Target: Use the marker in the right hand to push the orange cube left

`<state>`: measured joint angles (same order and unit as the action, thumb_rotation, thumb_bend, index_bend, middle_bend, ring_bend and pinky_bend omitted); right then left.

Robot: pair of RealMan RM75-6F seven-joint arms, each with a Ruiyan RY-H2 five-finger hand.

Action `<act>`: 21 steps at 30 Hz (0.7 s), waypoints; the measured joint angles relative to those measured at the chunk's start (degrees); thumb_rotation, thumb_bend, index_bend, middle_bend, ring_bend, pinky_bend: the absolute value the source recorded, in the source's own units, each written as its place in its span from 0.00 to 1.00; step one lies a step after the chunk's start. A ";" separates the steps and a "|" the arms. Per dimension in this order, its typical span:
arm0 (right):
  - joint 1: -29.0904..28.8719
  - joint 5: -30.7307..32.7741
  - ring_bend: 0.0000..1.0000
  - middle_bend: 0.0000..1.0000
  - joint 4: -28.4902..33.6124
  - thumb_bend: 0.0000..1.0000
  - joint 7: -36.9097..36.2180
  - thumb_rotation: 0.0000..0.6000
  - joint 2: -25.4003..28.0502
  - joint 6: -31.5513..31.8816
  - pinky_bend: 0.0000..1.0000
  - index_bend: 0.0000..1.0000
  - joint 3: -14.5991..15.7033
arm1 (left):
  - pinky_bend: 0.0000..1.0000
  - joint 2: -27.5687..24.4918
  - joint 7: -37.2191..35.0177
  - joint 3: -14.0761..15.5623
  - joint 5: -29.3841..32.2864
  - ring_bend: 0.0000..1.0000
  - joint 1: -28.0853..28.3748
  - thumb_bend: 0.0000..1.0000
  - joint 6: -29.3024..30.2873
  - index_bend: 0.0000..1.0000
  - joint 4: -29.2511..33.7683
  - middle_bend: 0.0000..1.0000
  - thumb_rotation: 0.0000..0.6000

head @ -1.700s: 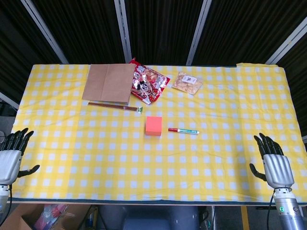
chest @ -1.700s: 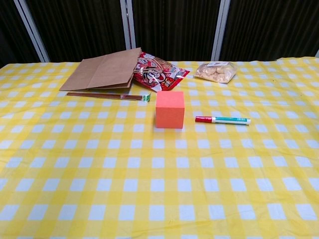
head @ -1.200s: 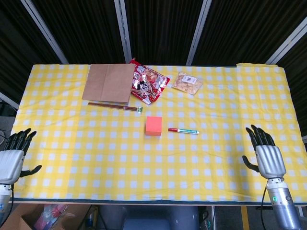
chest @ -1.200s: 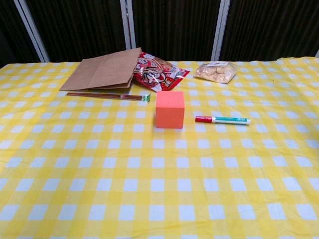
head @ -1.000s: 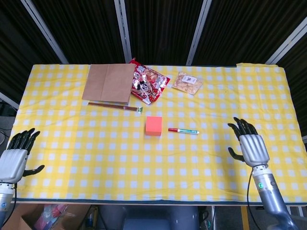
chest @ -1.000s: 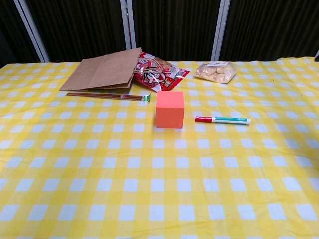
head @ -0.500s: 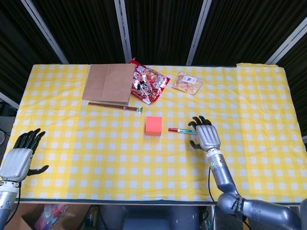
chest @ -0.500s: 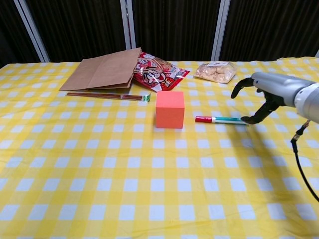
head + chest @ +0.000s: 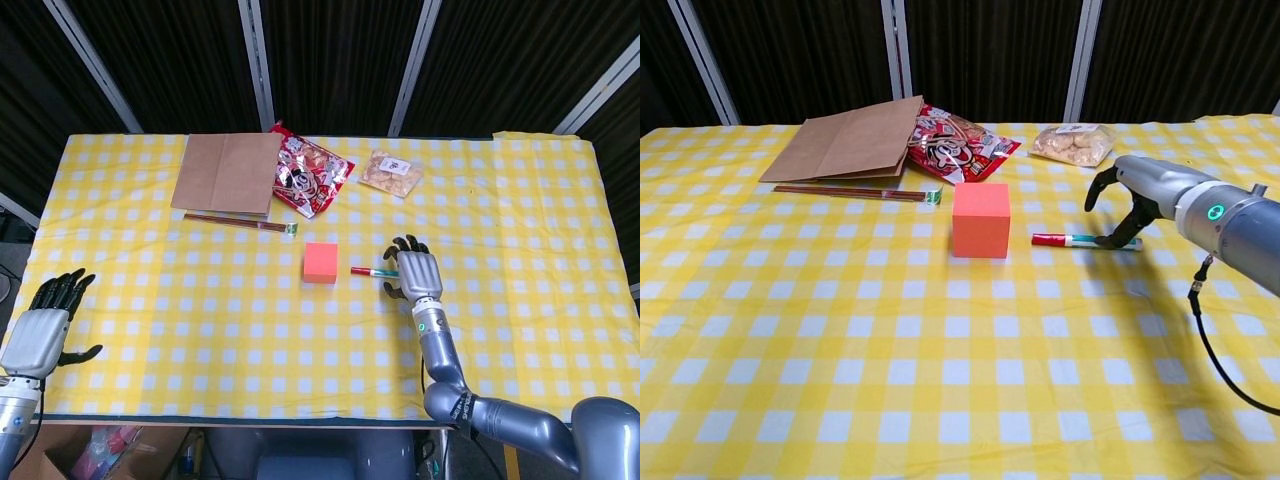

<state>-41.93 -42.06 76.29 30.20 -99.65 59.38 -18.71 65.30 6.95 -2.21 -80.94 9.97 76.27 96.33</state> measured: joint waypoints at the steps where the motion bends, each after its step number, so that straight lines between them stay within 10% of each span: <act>1: -0.24 0.04 0.09 0.20 -0.91 0.36 -0.10 1.00 -0.42 -0.21 0.17 0.38 -0.03 | 0.04 -0.01 0.02 0.02 0.05 0.00 0.03 0.03 -0.07 0.00 0.09 0.00 1.00; 21: -1.26 1.25 0.11 0.23 -11.24 0.36 -2.93 1.00 -4.07 -3.90 0.19 0.46 0.18 | 0.04 -0.60 -0.57 0.00 1.15 0.00 0.40 0.03 -1.05 0.00 0.61 0.00 1.00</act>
<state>-43.19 -40.81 65.05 27.27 -103.72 55.49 -18.53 64.70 6.39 -2.21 -79.78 10.37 75.22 96.95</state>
